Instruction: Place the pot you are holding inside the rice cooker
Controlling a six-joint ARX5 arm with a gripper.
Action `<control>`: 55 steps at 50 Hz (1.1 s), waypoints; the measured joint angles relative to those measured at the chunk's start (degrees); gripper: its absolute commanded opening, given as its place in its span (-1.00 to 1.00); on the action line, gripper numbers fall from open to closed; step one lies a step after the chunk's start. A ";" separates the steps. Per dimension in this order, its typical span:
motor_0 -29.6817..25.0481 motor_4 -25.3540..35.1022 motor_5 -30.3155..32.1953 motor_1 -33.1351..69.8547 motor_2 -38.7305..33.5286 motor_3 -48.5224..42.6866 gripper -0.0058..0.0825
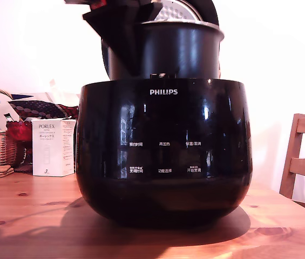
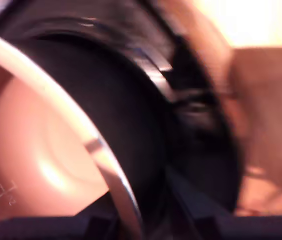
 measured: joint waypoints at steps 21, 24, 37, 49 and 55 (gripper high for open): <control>0.11 1.77 -1.31 0.00 0.02 0.13 -0.48; 0.11 1.77 -1.44 0.00 0.02 0.13 -0.47; 0.11 2.01 -2.25 0.00 0.46 -0.13 -0.42; 0.11 2.32 -2.58 0.00 0.72 -0.24 -0.88; 0.11 2.32 -2.58 -0.02 0.72 -0.20 -0.91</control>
